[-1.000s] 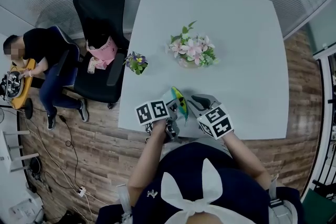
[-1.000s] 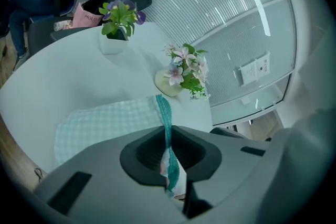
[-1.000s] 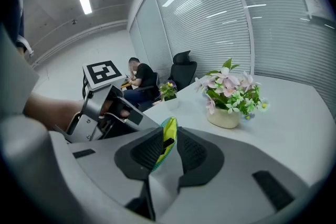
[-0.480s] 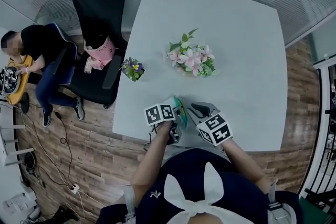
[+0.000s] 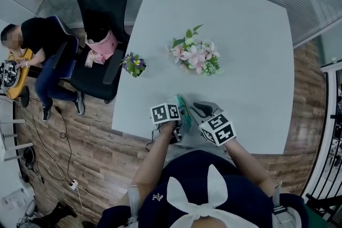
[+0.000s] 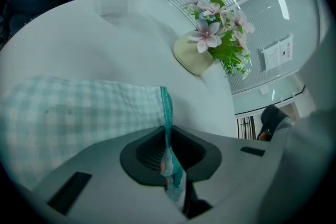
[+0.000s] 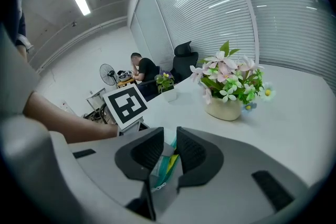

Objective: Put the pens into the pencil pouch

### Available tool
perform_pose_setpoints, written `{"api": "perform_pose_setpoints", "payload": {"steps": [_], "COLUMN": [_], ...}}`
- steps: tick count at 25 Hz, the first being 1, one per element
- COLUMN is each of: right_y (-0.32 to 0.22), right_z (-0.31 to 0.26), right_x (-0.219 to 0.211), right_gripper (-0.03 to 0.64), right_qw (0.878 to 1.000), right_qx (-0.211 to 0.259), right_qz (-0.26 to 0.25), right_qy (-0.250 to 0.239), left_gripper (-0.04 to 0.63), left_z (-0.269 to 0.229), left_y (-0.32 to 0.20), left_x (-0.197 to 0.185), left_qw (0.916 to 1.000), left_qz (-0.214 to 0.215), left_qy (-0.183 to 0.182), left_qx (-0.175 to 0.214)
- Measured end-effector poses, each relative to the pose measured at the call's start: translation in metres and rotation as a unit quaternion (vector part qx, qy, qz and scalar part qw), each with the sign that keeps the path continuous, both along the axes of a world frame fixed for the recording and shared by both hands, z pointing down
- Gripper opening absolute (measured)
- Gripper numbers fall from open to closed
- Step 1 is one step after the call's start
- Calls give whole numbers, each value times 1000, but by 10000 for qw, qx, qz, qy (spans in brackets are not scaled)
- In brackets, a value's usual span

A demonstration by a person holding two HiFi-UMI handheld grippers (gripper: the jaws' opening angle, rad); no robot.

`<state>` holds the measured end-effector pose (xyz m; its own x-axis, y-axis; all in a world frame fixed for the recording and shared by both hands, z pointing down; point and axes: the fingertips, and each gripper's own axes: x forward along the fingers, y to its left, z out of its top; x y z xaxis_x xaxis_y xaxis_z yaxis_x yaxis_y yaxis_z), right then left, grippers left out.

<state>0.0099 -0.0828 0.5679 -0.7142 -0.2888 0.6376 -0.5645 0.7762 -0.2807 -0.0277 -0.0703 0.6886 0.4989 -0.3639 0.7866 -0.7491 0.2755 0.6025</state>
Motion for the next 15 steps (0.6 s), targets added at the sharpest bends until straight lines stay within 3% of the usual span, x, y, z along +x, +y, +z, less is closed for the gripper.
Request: {"api": "perform_pose_setpoints", "payload": {"steps": [6,9,11,15], "right_y": [9,11,11,13], "right_z": [3,2,0,-3], "right_x": [2,4,6,8], "right_gripper": [81,80,80,80], "right_qw": [10000,10000,10000,10000], "right_qx": [-22,-23,-14,54], "right_qz": [-86,-68,-35,12], "right_qy": [38,12,-19,-67], "left_gripper": [53,114,151,156], "left_z": [-4,-9,-13,-31], "left_y": [-2,-4,-5,-6], "left_x": [3,6,7,-1], "left_qw": [9994,9987,9985,9977], "left_qz": [-180,-220,-187,-161], "left_qy": [292,455,457,296], "left_qx": [30,102,215,592]}}
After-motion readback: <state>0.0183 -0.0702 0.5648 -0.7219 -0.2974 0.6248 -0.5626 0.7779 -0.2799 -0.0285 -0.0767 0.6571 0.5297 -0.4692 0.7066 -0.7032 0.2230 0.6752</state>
